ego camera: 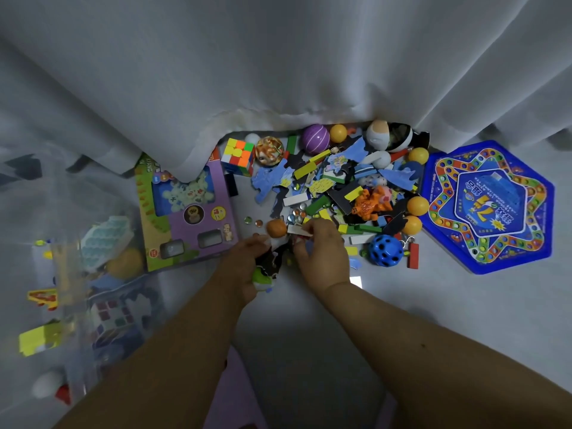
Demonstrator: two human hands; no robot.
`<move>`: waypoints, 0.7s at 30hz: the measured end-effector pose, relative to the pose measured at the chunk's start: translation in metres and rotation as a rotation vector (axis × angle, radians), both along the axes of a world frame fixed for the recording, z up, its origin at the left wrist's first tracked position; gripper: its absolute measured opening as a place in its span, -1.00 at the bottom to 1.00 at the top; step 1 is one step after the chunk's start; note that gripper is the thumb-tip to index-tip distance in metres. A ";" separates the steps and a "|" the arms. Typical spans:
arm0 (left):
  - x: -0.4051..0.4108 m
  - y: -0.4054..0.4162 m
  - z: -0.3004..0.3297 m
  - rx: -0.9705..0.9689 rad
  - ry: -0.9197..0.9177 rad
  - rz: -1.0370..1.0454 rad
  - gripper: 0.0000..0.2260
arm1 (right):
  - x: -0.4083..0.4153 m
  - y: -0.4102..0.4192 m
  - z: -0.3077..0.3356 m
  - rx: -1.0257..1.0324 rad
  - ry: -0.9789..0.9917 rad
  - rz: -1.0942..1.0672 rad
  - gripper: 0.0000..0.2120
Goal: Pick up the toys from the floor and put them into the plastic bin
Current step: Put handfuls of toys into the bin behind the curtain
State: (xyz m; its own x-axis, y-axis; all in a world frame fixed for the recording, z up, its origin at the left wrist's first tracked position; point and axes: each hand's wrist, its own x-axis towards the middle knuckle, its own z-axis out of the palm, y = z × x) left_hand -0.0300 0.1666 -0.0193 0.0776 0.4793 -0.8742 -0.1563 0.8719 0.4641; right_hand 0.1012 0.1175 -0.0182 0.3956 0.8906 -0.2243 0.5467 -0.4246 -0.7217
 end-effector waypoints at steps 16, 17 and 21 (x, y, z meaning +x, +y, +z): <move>0.029 0.035 -0.034 0.574 0.846 -1.119 -0.54 | 0.020 0.018 -0.043 -0.425 -0.515 0.554 -0.31; 0.028 0.034 -0.037 0.583 0.845 -1.091 -0.58 | 0.020 0.018 -0.044 -0.419 -0.518 0.556 -0.32; 0.026 0.030 -0.041 0.617 0.817 -0.995 -0.72 | 0.024 0.022 -0.044 -0.385 -0.478 0.521 -0.32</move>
State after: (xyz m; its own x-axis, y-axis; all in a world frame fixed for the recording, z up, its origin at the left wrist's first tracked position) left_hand -0.0044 0.1970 -0.0603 0.1864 0.8389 -0.5114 0.8820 0.0864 0.4632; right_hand 0.1252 0.1394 -0.0622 0.0814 0.8817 -0.4648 0.9557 -0.2013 -0.2146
